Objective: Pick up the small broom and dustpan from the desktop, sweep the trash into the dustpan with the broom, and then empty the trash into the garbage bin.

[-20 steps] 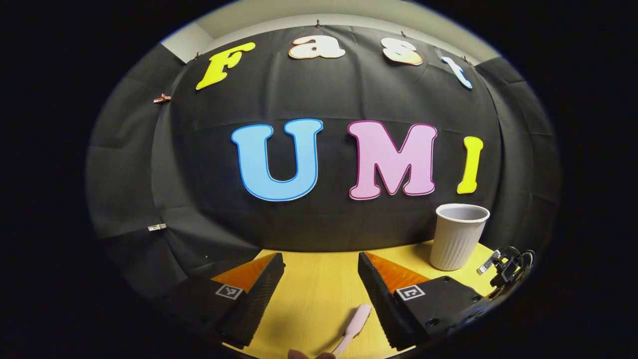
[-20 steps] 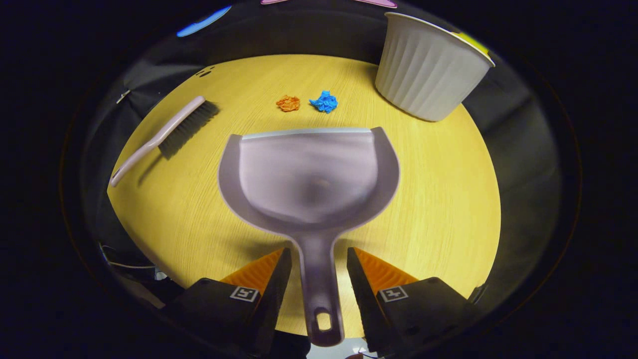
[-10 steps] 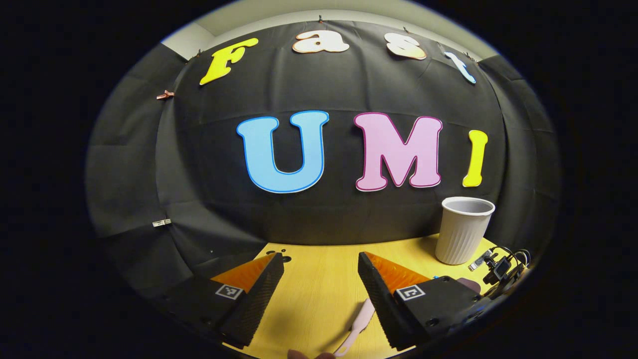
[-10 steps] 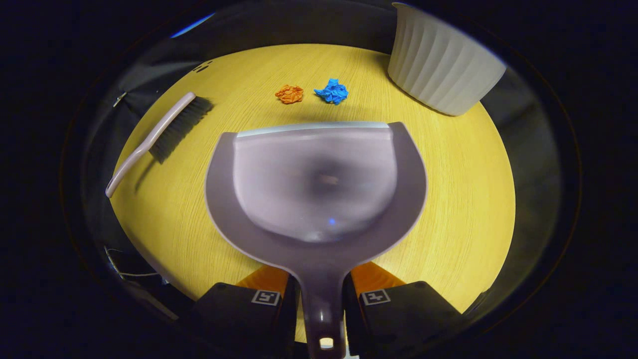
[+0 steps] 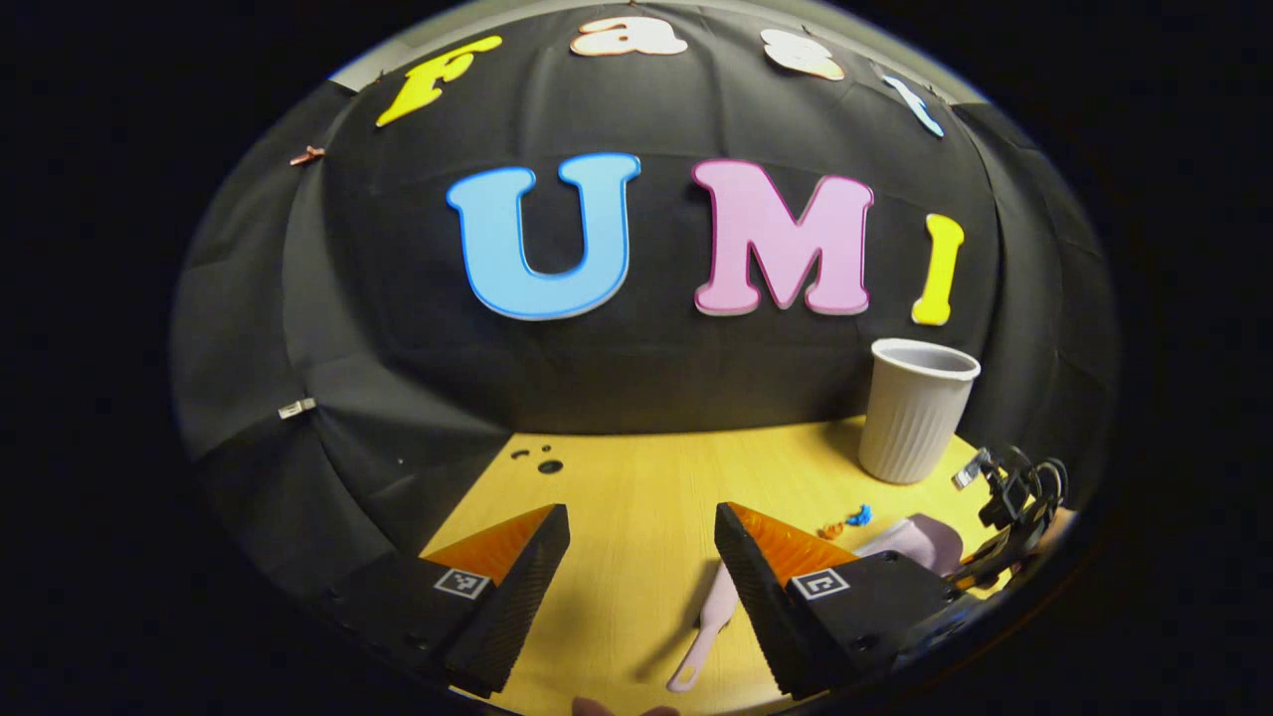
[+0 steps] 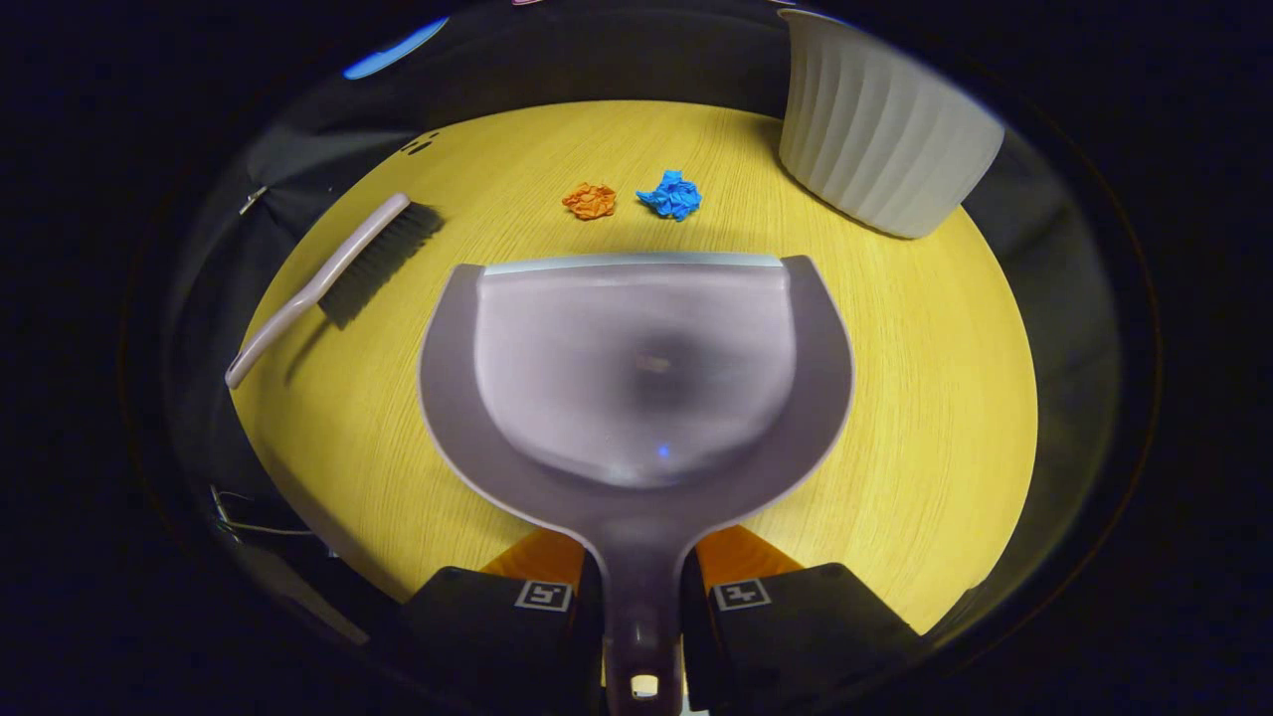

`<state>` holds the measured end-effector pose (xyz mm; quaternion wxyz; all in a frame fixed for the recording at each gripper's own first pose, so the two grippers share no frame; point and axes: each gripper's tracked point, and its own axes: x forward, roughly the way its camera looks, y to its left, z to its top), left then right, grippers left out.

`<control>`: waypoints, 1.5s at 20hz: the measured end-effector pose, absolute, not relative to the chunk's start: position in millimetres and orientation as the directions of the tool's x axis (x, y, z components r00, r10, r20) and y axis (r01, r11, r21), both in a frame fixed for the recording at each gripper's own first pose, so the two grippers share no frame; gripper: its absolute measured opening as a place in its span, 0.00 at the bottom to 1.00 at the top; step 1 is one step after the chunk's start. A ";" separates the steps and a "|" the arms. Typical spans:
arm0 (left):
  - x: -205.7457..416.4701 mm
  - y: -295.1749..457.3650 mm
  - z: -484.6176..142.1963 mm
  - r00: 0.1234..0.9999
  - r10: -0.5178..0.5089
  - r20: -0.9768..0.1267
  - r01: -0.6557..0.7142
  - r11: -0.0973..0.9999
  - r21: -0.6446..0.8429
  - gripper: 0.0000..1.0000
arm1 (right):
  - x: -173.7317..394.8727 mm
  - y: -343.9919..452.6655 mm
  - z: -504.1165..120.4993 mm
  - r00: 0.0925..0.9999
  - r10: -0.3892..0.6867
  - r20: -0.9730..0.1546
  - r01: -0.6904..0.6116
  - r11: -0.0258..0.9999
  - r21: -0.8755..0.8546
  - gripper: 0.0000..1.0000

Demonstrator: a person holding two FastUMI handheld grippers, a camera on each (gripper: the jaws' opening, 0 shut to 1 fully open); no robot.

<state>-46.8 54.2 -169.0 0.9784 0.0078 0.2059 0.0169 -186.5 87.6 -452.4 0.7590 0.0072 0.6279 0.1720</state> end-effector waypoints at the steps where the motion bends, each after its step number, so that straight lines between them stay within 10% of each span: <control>1: -47.3 50.5 -181.3 0.896 0.003 -0.444 0.003 1.000 0.012 0.97 | -188.9 87.7 -446.5 0.165 0.278 -0.946 -0.262 0.937 0.230 0.32; 14: -65.1 -4.8 -364.1 0.461 -0.193 -0.866 0.261 0.962 -0.075 0.91 | -219.0 51.8 -390.5 0.224 0.262 -0.939 -0.256 0.945 0.203 0.37; 25: -42.4 -6.6 -421.8 0.348 -0.151 -0.925 0.288 0.957 -0.048 0.70 | -230.5 41.4 -386.5 0.215 0.239 -0.947 -0.242 0.952 0.186 0.36; 30: -35.1 -7.9 -430.1 0.365 -0.138 -0.921 0.279 0.960 -0.033 0.42 | -228.3 44.3 -381.0 0.171 0.234 -0.957 -0.281 0.943 0.180 0.37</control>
